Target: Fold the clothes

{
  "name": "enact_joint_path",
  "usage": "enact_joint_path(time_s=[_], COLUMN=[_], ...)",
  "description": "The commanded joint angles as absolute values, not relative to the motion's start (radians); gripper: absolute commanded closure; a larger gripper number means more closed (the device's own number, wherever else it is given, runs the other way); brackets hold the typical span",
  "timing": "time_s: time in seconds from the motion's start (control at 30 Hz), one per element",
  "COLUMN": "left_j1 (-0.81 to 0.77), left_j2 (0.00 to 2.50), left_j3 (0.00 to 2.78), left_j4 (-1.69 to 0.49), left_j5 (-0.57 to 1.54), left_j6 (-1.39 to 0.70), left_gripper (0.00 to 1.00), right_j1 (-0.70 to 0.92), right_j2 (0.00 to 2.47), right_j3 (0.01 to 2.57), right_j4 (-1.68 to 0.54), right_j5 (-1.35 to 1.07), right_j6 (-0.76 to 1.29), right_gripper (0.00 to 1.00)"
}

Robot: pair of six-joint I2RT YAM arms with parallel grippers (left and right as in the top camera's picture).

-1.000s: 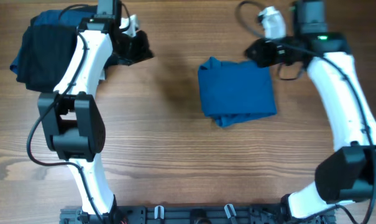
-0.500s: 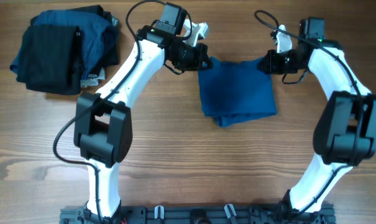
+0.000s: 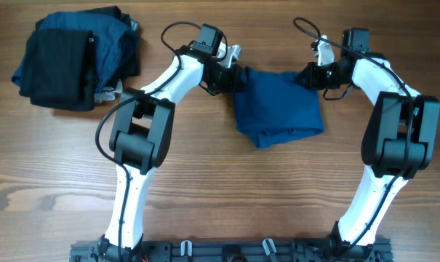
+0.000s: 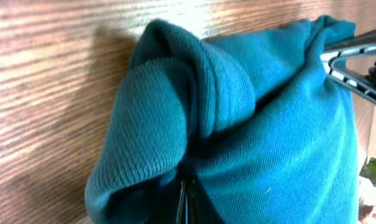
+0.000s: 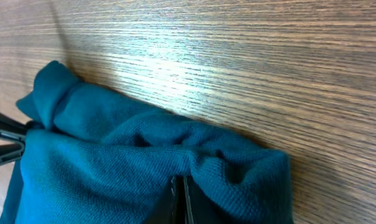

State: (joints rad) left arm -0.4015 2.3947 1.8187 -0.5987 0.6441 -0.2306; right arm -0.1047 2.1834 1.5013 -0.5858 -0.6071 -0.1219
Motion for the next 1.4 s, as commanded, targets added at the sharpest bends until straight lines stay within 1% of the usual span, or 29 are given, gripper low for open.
enact_joint_path(time_s=[0.0, 0.1, 0.17, 0.27, 0.37, 0.4, 0.43, 0.57, 0.73, 0.83, 0.93, 1.0, 1.23, 1.3, 1.37], left_j1=[-0.401, -0.402, -0.401, -0.401, -0.401, -0.401, -0.401, -0.401, -0.402, -0.402, -0.405, -0.408, -0.406, -0.404, -0.403], left_j2=[2.382, 2.323, 2.272, 2.236, 2.235, 2.239, 2.239, 2.239, 2.242, 2.265, 2.299, 2.319, 2.326, 2.296, 2.231], left_j3=[1.814, 1.814, 1.814, 1.814, 1.814, 1.814, 1.814, 1.814, 1.814, 1.814, 1.814, 1.814, 1.822, 1.84, 1.856], left_j4=[-0.578, -0.582, -0.595, -0.595, -0.594, -0.594, -0.592, -0.575, -0.574, -0.567, -0.567, -0.561, -0.554, -0.567, -0.58], left_j5=[0.586, 0.586, 0.586, 0.585, 0.583, 0.577, 0.577, 0.575, 0.562, 0.559, 0.559, 0.558, 0.527, 0.491, 0.469], left_j6=[-0.239, -0.239, -0.24, -0.24, -0.24, -0.24, -0.24, -0.241, -0.243, -0.244, -0.244, -0.244, -0.244, -0.244, -0.244], left_gripper=[0.96, 0.96, 0.96, 0.96, 0.96, 0.96, 0.96, 0.96, 0.96, 0.96, 0.96, 0.96, 0.96, 0.96, 0.96], right_j1=[-0.106, -0.111, -0.108, -0.088, -0.067, -0.051, -0.045, -0.001, 0.055, 0.059, 0.059, 0.059, 0.059, 0.058, 0.058], right_j2=[2.16, 2.056, 1.962, 1.905, 1.907, 1.907, 1.907, 1.908, 1.908, 1.908, 1.908, 1.908, 1.895, 1.87, 1.814], right_j3=[1.529, 1.55, 1.55, 1.549, 1.521, 1.468, 1.446, 1.269, 1.048, 0.914, 0.804, 0.773, 0.793, 0.825, 0.892], right_j4=[-0.633, -0.701, -0.856, -1.111, -1.216, -1.194, -1.174, -0.971, -0.702, -0.469, -0.22, -0.144, -0.201, -0.269, -0.384], right_j5=[-0.684, -0.791, -0.859, -0.866, -0.919, -0.999, -1.012, -1.084, -1.093, -1.065, -0.896, -0.852, -0.879, -0.925, -0.982], right_j6=[-0.173, -0.192, -0.262, -0.385, -0.499, -0.55, -0.558, -0.546, -0.53, -0.419, -0.168, -0.082, -0.084, -0.131, -0.188], right_gripper=[0.96, 0.96, 0.96, 0.96, 0.96, 0.95, 0.96, 0.96, 0.96, 0.96, 0.96, 0.96, 0.96, 0.96, 0.96])
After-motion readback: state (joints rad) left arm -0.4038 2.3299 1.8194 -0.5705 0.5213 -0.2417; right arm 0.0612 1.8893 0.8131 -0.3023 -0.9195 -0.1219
